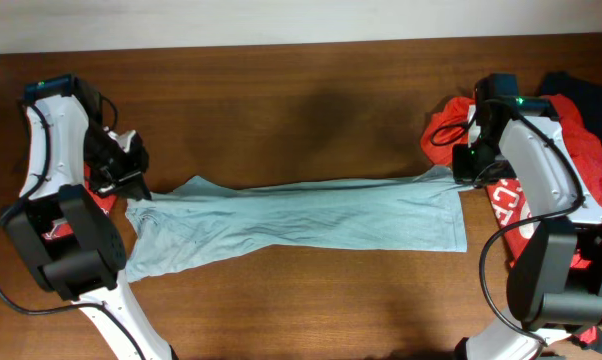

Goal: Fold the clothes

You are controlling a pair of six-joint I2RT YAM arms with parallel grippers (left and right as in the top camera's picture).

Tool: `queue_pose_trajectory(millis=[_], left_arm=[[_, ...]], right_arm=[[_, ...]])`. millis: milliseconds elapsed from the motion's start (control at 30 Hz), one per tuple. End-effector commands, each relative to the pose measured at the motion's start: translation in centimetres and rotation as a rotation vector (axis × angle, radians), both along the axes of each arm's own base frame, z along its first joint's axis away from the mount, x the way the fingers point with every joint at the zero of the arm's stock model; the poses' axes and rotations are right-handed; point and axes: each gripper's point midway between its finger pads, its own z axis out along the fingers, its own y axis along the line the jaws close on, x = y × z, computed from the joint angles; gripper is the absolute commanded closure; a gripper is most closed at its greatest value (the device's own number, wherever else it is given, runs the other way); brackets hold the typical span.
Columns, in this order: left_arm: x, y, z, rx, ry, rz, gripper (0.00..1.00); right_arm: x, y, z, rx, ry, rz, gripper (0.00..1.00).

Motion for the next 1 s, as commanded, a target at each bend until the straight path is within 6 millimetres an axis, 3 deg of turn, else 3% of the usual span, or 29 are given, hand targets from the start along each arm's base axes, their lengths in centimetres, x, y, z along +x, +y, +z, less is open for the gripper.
queue_pose_trajectory(millis=[0,400,833,967], left_arm=[[-1.2,-0.1,0.2,-0.002,0.019,-0.011,1.00],[-4.1,-0.7,-1.7,-0.022,0.134,-0.018,1.00],[-6.4,-1.8,-2.4,-0.044,0.231,-0.034,1.00],[-7.5,-1.2,-3.2,0.015,0.283,-0.023,0.99]], right_arm=[[-0.1,-0.8,1.3,-0.033,-0.026,-0.016,0.94],[-0.6,-0.8,1.3,-0.031,-0.005,-0.015,0.92],[-1.1,-0.7,1.2,-0.028,0.018,-0.015,0.91],[-1.2,-0.7,1.2,-0.028,0.021,-0.015,0.91]])
